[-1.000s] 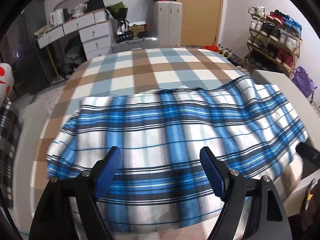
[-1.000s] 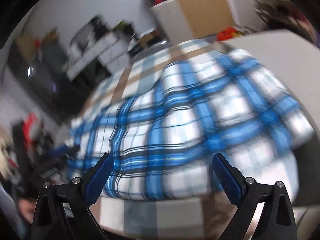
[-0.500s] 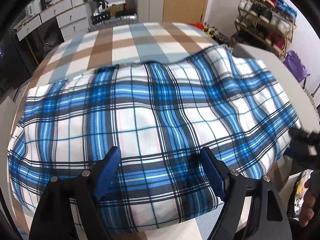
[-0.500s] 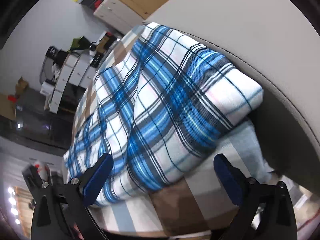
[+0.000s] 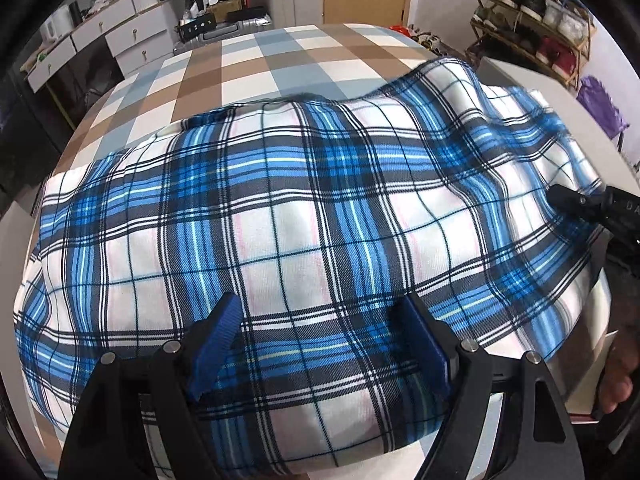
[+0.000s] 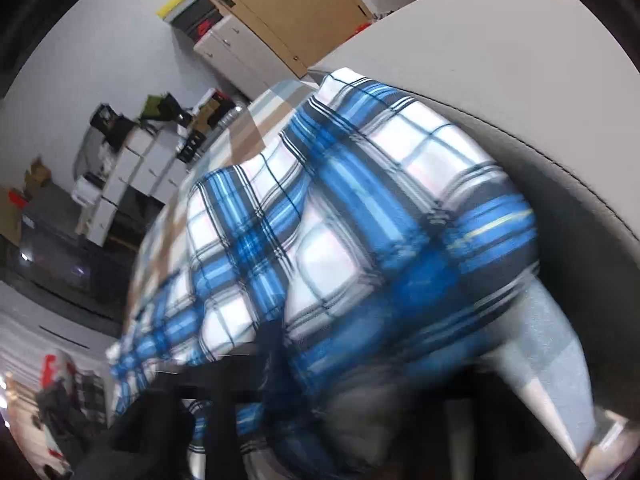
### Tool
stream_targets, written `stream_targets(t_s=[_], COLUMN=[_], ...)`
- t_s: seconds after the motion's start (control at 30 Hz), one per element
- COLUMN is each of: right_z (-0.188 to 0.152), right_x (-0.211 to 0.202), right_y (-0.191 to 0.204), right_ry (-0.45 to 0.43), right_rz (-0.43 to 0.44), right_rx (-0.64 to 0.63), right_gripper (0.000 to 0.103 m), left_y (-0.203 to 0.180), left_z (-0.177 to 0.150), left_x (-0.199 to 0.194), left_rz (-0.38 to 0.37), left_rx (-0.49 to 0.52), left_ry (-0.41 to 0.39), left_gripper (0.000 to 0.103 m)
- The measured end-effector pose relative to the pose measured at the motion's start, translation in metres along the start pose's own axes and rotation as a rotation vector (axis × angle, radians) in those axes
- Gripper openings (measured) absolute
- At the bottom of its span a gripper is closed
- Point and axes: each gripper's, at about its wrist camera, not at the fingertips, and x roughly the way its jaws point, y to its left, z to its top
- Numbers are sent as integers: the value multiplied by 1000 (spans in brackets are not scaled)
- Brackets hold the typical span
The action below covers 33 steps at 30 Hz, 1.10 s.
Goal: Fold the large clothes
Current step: 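Grasp the folded shirt's edge with the right gripper and lift it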
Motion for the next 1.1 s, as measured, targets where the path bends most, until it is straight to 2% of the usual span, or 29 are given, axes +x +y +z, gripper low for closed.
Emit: stream_targets(t_s=[0.03,0.17,0.27,0.47,0.57,0.6,0.67,0.73,0.8,0.87,0.97,1.07,1.1], right_z=[0,1,2,7,18,22,26,23,6,-18,-70,-123,-145], right_x=[-6,-34,-48,-78,-100,-108,-120,-120,-117,-108,-74,-29,-5], right_y=[2,21,30,46,54,60,79,108,145,177,220,237,240], right_ry=[-30,-148,-200,-282,-314,-324,-339,-328,-320,-320,-262,-163,-90], right_rz=[24,57,51,-45,-103,-128,-173,-205,-230,-215,-159,-107,-111], right_rx=[-19,-150,-178,-367,-448,-482,-571,-668,-791,-888,-1039,-1127,-1170], right_gripper=[9,7,7,7,7,7,7,7,7,7,7,11,17], left_y=[-3,-11,-19,-52,-72,-78,-77,-51,-16,23,95,148,165], left_z=[0,0,0,5,13,19,26,28,22,9,-15,-35,-44], left_x=[1,3,3,2,1,0,-4,-23,-49,-75,-103,-112,-111], left_rz=[-3,-43,-80,-170,-333,-425,-519,-587,-628,-592,-564,-546,-525], left_rx=[14,51,60,98,100,103,72,-34,-76,-98,-210,-292,-319], left_ry=[-2,3,0,-10,-6,20,65,68,42,-14,-88,-104,-96], left_gripper=[78,78,78,78,78,78,78,78,78,78,78,80,80])
